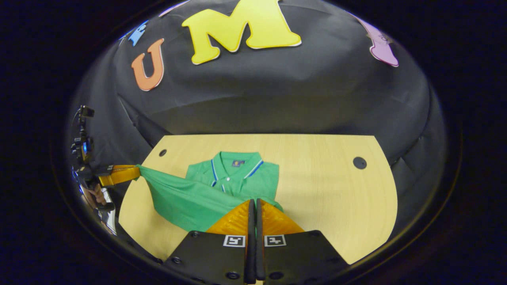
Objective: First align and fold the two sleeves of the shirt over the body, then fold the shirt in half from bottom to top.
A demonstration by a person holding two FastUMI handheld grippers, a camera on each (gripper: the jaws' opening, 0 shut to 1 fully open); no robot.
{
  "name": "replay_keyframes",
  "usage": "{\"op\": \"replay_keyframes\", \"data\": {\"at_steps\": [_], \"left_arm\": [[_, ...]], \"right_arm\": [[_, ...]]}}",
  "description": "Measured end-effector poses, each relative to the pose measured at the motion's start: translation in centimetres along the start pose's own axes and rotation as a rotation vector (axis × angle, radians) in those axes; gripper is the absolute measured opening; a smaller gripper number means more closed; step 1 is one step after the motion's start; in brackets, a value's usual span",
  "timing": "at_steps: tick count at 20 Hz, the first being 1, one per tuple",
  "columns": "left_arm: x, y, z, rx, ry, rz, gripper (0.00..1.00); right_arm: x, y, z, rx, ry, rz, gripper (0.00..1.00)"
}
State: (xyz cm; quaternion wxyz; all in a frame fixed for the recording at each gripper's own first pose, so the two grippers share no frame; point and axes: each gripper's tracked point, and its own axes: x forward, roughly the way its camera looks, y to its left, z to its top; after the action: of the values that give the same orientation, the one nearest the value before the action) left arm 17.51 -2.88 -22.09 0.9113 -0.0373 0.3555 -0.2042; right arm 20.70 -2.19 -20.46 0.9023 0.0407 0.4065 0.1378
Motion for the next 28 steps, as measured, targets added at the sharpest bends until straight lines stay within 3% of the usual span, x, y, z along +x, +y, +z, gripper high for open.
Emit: {"op": "replay_keyframes", "data": {"at_steps": [6,15,16,18,19,20,21,23,25,28], "left_arm": [[4.5,2.8,1.9,-0.07,-0.028,0.042,0.04],[10.8,5.0,0.1,-0.134,-0.029,0.124,0.04],[11.3,4.9,0.1,-0.14,-0.036,0.123,0.0],[12.6,4.7,-0.2,-0.144,-0.047,0.111,0.1],[13.1,5.0,-0.4,-0.127,-0.047,0.137,0.14],[13.3,5.4,-0.3,-0.104,-0.045,0.169,0.29],[13.4,5.3,-0.6,-0.092,-0.046,0.186,0.53],[12.3,4.9,-0.3,-0.104,-0.063,0.192,1.0],[10.9,4.4,0.0,-0.126,-0.086,0.195,1.0],[7.5,3.7,1.8,-0.124,-0.146,0.213,1.0]], "right_arm": [[5.2,-1.8,4.3,0.016,-0.049,-0.032,0.03],[11.8,-2.7,3.8,-0.009,-0.043,-0.063,0.0],[12.5,-2.8,3.7,-0.024,-0.051,-0.073,0.0],[13.8,-2.9,3.4,-0.052,-0.059,-0.09,0.03],[14.3,-2.9,2.9,-0.056,-0.05,-0.099,0.08],[14.4,-2.9,2.6,-0.05,-0.047,-0.107,0.12],[14.5,-2.6,2.4,-0.033,-0.06,-0.102,0.24],[13.3,-2.2,3.0,-0.015,-0.116,-0.109,0.61],[11.3,-2.8,3.3,-0.042,-0.156,-0.156,0.99],[6.9,-1.9,4.5,-0.061,-0.23,-0.185,1.0]]}}
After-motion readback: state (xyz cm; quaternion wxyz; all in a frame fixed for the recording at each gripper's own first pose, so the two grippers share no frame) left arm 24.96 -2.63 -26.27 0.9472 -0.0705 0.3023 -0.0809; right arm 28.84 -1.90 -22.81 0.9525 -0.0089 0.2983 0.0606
